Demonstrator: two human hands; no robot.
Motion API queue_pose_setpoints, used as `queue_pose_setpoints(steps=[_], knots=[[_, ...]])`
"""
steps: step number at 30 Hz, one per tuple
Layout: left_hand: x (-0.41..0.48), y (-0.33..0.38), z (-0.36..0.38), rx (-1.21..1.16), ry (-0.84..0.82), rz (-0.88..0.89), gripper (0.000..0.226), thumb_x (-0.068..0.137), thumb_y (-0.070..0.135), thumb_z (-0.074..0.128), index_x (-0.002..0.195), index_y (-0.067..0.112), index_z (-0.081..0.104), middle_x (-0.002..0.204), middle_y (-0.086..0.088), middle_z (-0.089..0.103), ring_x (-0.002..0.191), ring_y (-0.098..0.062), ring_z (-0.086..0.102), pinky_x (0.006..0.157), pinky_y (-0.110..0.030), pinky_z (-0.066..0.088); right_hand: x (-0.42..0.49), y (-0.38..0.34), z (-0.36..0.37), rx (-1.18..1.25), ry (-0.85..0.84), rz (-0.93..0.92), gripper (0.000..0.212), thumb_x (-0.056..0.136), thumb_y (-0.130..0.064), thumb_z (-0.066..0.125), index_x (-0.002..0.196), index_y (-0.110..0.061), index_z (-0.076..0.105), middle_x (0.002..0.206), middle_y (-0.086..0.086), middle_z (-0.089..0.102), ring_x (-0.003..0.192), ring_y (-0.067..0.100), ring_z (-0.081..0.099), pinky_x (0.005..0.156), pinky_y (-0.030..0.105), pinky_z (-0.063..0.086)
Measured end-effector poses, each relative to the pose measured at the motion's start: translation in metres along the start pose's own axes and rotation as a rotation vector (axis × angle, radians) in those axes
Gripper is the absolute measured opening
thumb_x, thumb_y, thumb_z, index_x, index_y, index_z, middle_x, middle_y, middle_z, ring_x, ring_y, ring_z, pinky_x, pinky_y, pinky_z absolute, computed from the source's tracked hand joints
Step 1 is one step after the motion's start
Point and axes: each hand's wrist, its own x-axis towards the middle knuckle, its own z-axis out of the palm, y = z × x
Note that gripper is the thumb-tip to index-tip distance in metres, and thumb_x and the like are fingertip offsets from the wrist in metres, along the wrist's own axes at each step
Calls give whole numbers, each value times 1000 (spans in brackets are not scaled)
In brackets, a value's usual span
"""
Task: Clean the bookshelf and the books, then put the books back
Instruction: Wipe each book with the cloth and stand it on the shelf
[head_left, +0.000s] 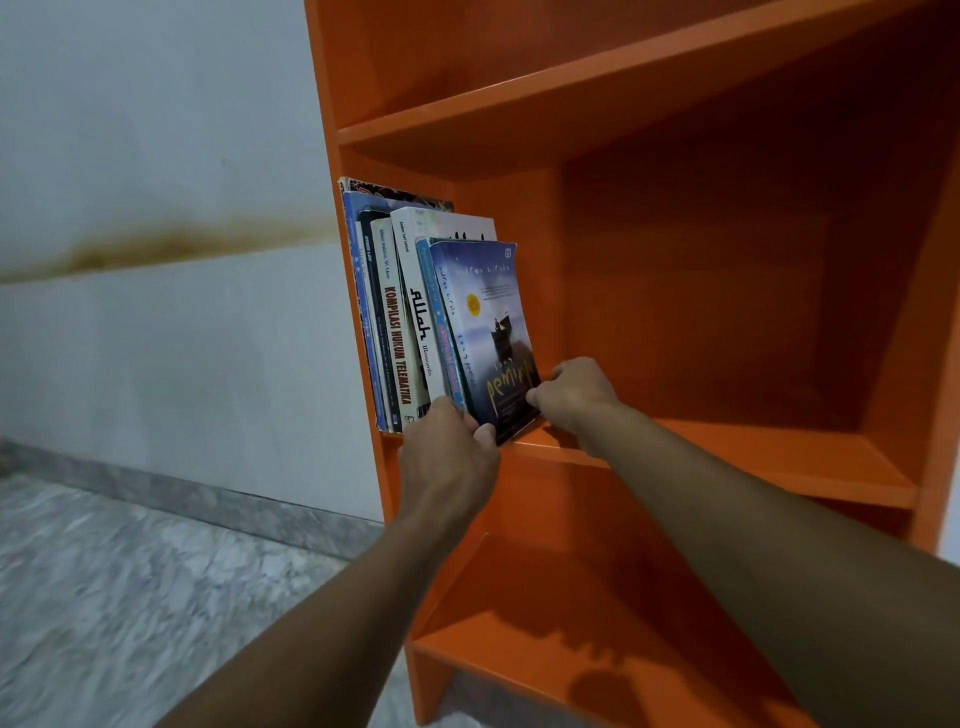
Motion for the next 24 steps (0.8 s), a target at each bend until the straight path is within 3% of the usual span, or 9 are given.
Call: queue_pose_setpoints(steps=[2, 4, 10, 13, 16, 20, 22, 24], knots=[[-3, -4, -8, 39, -53, 52, 16, 93, 25, 64, 79, 17, 60, 76, 2, 60, 79, -17, 63, 66, -27, 49, -12, -2, -4, -63, 36, -11, 15, 88, -12, 62, 101, -5, 65, 98, 15, 69, 82, 30, 66, 55, 28, 46], [-10, -9, -20, 65, -142, 104, 22, 93, 22, 63, 73, 16, 60, 73, 1, 61, 73, -15, 61, 60, -25, 47, -28, -5, -6, -101, 86, -28, 19, 86, -9, 60, 103, -5, 65, 100, 15, 70, 89, 33, 68, 69, 36, 56], [-44, -49, -47, 125, -402, 188, 13, 92, 20, 59, 88, 10, 65, 83, -6, 67, 77, -23, 63, 66, -36, 55, -103, -14, 1, -169, 235, -78, 22, 86, -1, 55, 101, -4, 71, 105, 14, 70, 101, 31, 64, 91, 40, 53], [-63, -76, -44, 128, -508, 193, 13, 91, 25, 60, 95, 12, 61, 90, -5, 67, 79, -21, 63, 68, -35, 55, -146, -2, 11, -256, 241, -36, 22, 86, -1, 55, 100, -8, 71, 105, 12, 70, 100, 29, 65, 91, 43, 55], [-88, -94, -36, 201, -628, 215, 27, 88, 30, 63, 108, 12, 61, 106, -10, 67, 96, -32, 64, 78, -35, 52, -190, 22, 20, -388, 132, 117, 32, 87, -8, 55, 116, -12, 67, 120, 14, 66, 112, 32, 62, 97, 40, 52], [-128, -104, -20, 297, -766, 312, 35, 88, 30, 59, 117, 10, 55, 122, -20, 60, 113, -41, 58, 91, -46, 51, -238, 70, 27, -593, -15, 215, 40, 88, -11, 55, 128, -4, 60, 132, 16, 60, 120, 35, 57, 101, 43, 48], [-142, -109, -12, 376, -856, 368, 36, 89, 25, 57, 121, 9, 52, 125, -19, 56, 114, -40, 56, 93, -49, 50, -255, 90, 29, -675, -124, 239, 40, 91, -11, 54, 130, -1, 56, 133, 18, 59, 110, 35, 60, 90, 41, 52], [-159, -115, -5, 473, -999, 405, 43, 92, 27, 56, 129, 8, 46, 129, -18, 52, 115, -39, 54, 92, -48, 50, -274, 106, 28, -769, -271, 247, 33, 95, -11, 51, 124, 2, 56, 124, 20, 59, 92, 32, 60, 68, 38, 45]])
